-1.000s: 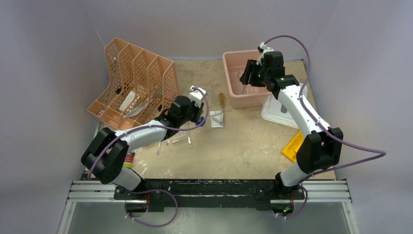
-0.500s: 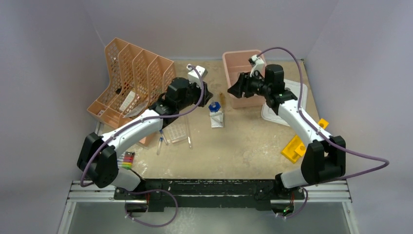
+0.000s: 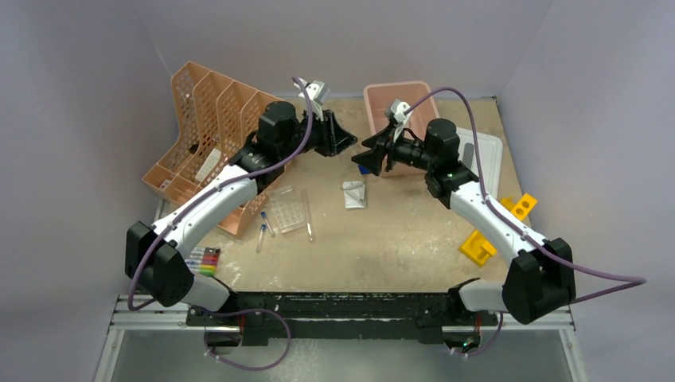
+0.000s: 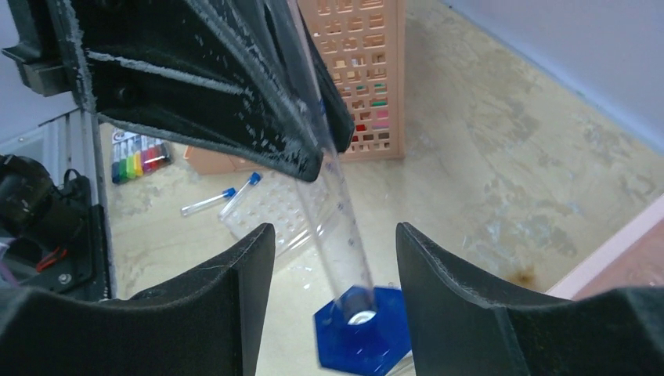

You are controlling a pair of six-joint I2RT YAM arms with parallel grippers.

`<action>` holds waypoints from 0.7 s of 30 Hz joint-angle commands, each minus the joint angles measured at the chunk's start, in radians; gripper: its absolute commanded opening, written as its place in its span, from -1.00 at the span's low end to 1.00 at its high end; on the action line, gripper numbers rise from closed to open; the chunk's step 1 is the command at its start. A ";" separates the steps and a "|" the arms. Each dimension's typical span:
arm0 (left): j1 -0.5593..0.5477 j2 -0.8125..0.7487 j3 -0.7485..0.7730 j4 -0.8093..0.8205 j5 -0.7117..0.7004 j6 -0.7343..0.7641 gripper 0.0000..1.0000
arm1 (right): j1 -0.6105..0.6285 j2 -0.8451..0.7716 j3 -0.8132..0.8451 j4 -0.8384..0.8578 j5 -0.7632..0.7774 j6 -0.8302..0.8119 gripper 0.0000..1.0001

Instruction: Organize the chemistry lab equipment

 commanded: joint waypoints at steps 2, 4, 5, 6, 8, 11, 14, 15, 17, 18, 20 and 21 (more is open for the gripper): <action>0.001 -0.030 0.052 -0.043 0.097 -0.007 -0.68 | 0.010 0.011 0.050 0.076 -0.027 -0.081 0.12; 0.001 -0.031 0.057 -0.065 0.088 0.010 -0.69 | 0.014 0.018 0.060 0.069 -0.053 -0.082 -0.01; 0.002 -0.030 0.063 -0.078 0.091 0.017 -0.70 | 0.016 0.022 0.065 0.060 -0.065 -0.098 -0.06; 0.002 -0.027 0.068 -0.089 0.098 0.021 -0.70 | 0.018 0.025 0.072 0.045 -0.076 -0.114 -0.12; 0.002 -0.022 0.082 -0.100 0.126 0.029 -0.70 | 0.021 0.035 0.084 0.017 -0.101 -0.124 -0.16; 0.003 -0.020 0.091 -0.110 0.147 0.040 -0.70 | 0.024 0.047 0.102 -0.013 -0.118 -0.138 -0.25; 0.004 -0.014 0.103 -0.138 0.154 0.061 -0.70 | 0.026 0.056 0.114 -0.015 -0.136 -0.135 -0.37; 0.005 -0.014 0.106 -0.140 0.159 0.063 -0.70 | 0.026 0.060 0.118 -0.017 -0.143 -0.134 -0.42; 0.010 -0.012 0.111 -0.140 0.168 0.063 -0.69 | 0.029 0.068 0.125 -0.021 -0.161 -0.130 -0.49; 0.013 -0.011 0.114 -0.141 0.172 0.061 -0.68 | 0.029 0.071 0.127 -0.022 -0.167 -0.128 -0.55; 0.021 -0.007 0.124 -0.138 0.173 0.052 -0.64 | 0.029 0.076 0.131 -0.027 -0.174 -0.127 -0.66; 0.025 -0.004 0.125 -0.137 0.173 0.047 -0.61 | 0.030 0.077 0.133 -0.032 -0.175 -0.130 -0.72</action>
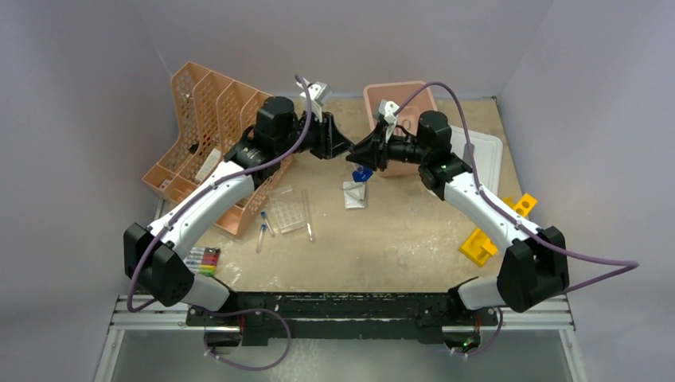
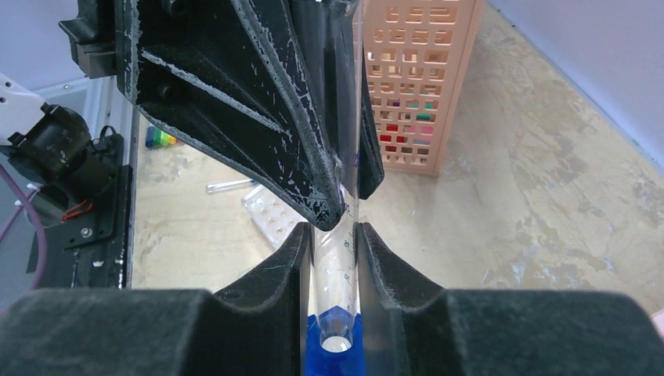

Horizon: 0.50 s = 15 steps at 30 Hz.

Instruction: Organize the chemistry lab equipment

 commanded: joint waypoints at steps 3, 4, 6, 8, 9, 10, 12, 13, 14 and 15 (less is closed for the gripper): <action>0.032 0.002 0.061 0.041 0.065 -0.028 -0.45 | 0.003 0.005 0.053 0.006 -0.038 -0.016 -0.81; 0.041 0.003 0.061 0.048 0.068 -0.039 -0.40 | 0.003 0.005 0.055 0.007 -0.038 -0.015 -0.82; 0.057 0.009 0.067 0.062 0.066 -0.060 -0.21 | 0.003 0.004 0.057 0.009 -0.039 -0.011 -0.82; 0.078 0.016 0.072 0.077 0.046 -0.090 0.17 | 0.004 0.005 0.057 0.010 -0.037 -0.011 -0.84; 0.090 0.018 0.075 0.088 0.036 -0.104 0.31 | 0.004 0.007 0.056 0.013 -0.033 -0.012 -0.85; 0.099 0.021 0.080 0.095 0.022 -0.114 0.44 | 0.003 0.008 0.054 0.014 -0.026 -0.013 -0.86; 0.116 0.025 0.098 0.086 -0.013 -0.111 0.51 | 0.004 0.010 0.053 0.009 -0.013 -0.017 -0.87; 0.122 0.026 0.110 0.079 -0.026 -0.104 0.54 | 0.003 0.011 0.054 0.003 -0.002 -0.019 -0.89; 0.129 0.025 0.123 0.070 -0.039 -0.095 0.56 | 0.003 0.012 0.053 0.006 0.008 -0.011 -0.90; 0.133 0.024 0.137 0.058 -0.054 -0.083 0.58 | 0.003 0.012 0.052 0.015 0.033 -0.002 -0.90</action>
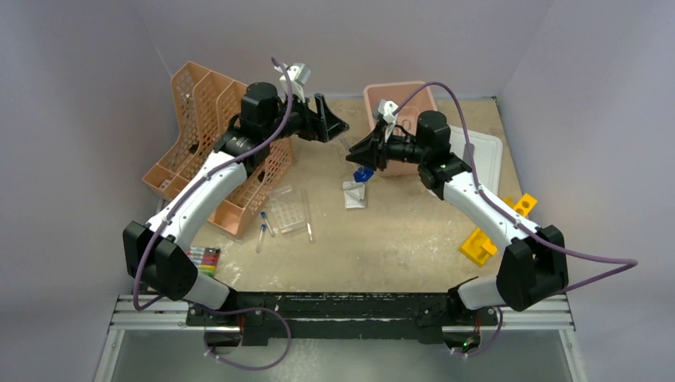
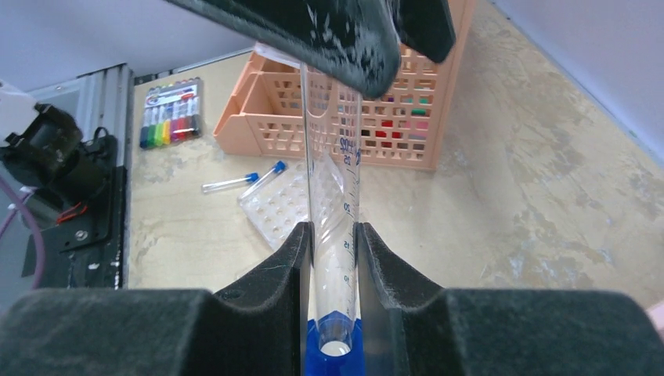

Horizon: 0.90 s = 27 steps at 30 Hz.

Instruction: Organize the chemistry lab equipment

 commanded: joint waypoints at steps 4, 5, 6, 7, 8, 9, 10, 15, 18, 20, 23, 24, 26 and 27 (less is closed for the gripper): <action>0.039 -0.011 0.193 -0.072 -0.105 0.094 0.64 | -0.020 0.004 0.076 0.015 0.183 0.003 -0.87; 0.039 -0.018 0.222 -0.100 -0.129 0.129 0.65 | -0.033 0.008 0.087 0.015 0.206 0.009 -0.87; 0.039 -0.027 0.247 -0.118 -0.159 0.165 0.66 | -0.048 0.011 0.096 0.017 0.220 0.020 -0.87; 0.039 -0.038 0.255 -0.127 -0.189 0.188 0.70 | -0.060 0.015 0.104 0.022 0.232 0.039 -0.86; 0.039 -0.051 0.256 -0.132 -0.216 0.208 0.74 | -0.074 0.018 0.114 0.024 0.245 0.056 -0.86; 0.039 -0.063 0.252 -0.131 -0.243 0.223 0.76 | -0.087 0.022 0.126 0.020 0.259 0.062 -0.86; 0.039 -0.072 0.245 -0.128 -0.260 0.233 0.78 | -0.100 0.027 0.142 0.012 0.283 0.068 -0.85; 0.038 -0.088 0.207 -0.121 -0.277 0.240 0.80 | -0.169 0.107 0.268 -0.145 0.451 0.097 -0.89; 0.038 -0.080 0.185 -0.116 -0.270 0.226 0.80 | -0.188 0.175 0.366 -0.276 0.599 0.099 -0.92; 0.038 -0.072 0.177 -0.117 -0.264 0.217 0.79 | -0.197 0.225 0.423 -0.353 0.700 0.101 -0.91; 0.038 -0.061 0.169 -0.117 -0.241 0.207 0.79 | -0.203 0.313 0.513 -0.477 0.820 0.076 -0.90; 0.038 -0.058 0.165 -0.117 -0.236 0.205 0.79 | -0.207 0.345 0.551 -0.516 0.835 0.069 -0.90; 0.038 -0.050 0.153 -0.115 -0.238 0.196 0.79 | -0.211 0.397 0.583 -0.560 0.867 0.061 -0.90; 0.038 -0.046 0.146 -0.116 -0.239 0.192 0.79 | -0.215 0.422 0.597 -0.576 0.892 0.063 -0.91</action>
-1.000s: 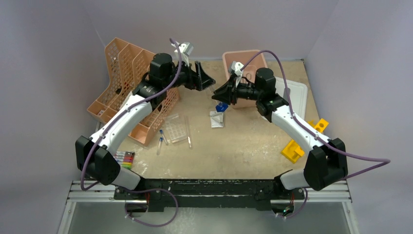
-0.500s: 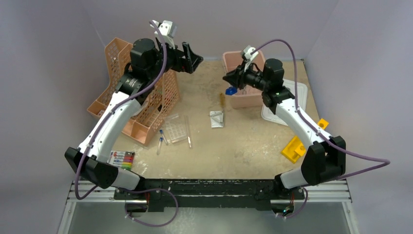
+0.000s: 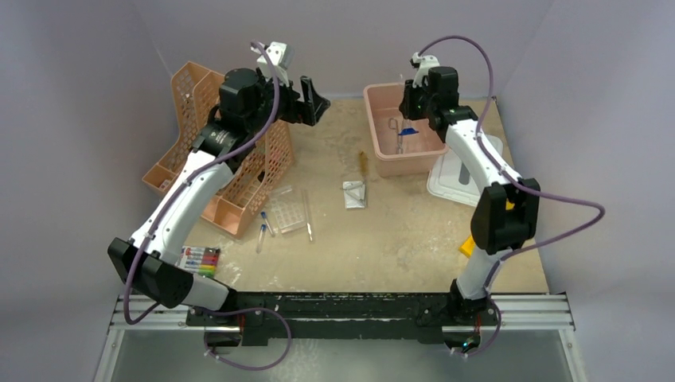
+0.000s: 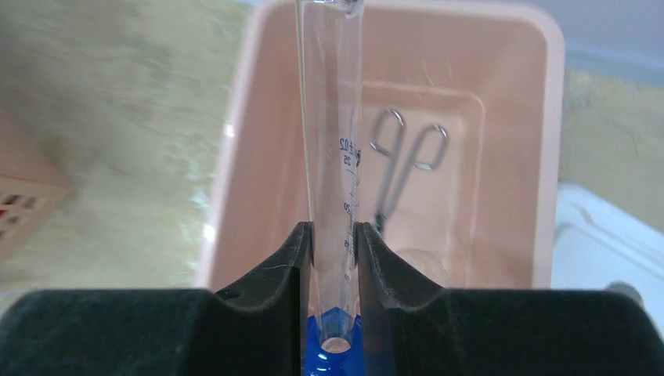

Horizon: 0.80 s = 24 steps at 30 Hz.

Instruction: Organize the chemistry lab equipment

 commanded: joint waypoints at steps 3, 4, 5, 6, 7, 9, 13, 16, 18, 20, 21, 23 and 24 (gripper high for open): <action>0.003 0.026 -0.027 0.019 0.002 -0.018 0.79 | -0.016 0.133 0.125 -0.192 0.167 -0.009 -0.94; 0.003 0.034 -0.025 0.016 0.001 -0.021 0.78 | -0.016 0.167 0.136 -0.200 0.168 -0.009 -0.96; 0.003 0.045 -0.020 0.011 0.001 -0.022 0.78 | -0.018 0.197 0.152 -0.210 0.169 -0.008 -0.98; 0.003 0.056 -0.010 0.003 0.001 -0.022 0.78 | -0.019 0.226 0.169 -0.222 0.170 -0.011 -1.00; 0.003 0.070 0.000 -0.009 0.001 -0.020 0.77 | -0.019 0.249 0.185 -0.229 0.172 -0.012 -1.00; 0.003 0.092 0.023 -0.029 0.001 -0.016 0.76 | -0.020 0.288 0.211 -0.231 0.167 -0.013 -1.00; 0.003 0.127 0.048 -0.053 0.002 -0.013 0.76 | -0.020 0.346 0.264 -0.242 0.135 -0.006 -1.00; 0.003 0.140 0.055 -0.060 0.002 -0.011 0.76 | -0.021 0.371 0.281 -0.245 0.083 0.018 -1.00; 0.003 0.146 0.061 -0.063 -0.004 -0.011 0.75 | -0.021 0.377 0.278 -0.237 0.050 0.042 -1.00; 0.003 0.152 0.070 -0.065 -0.011 -0.012 0.75 | -0.021 0.382 0.272 -0.231 0.020 0.067 -0.99; 0.003 0.156 0.077 -0.068 -0.017 -0.015 0.75 | -0.021 0.384 0.274 -0.233 0.008 0.081 -0.99; 0.003 0.169 0.098 -0.077 -0.028 -0.026 0.75 | -0.021 0.380 0.281 -0.240 -0.012 0.112 -0.99; 0.003 0.175 0.110 -0.081 -0.033 -0.033 0.75 | -0.020 0.375 0.282 -0.239 -0.018 0.128 -0.99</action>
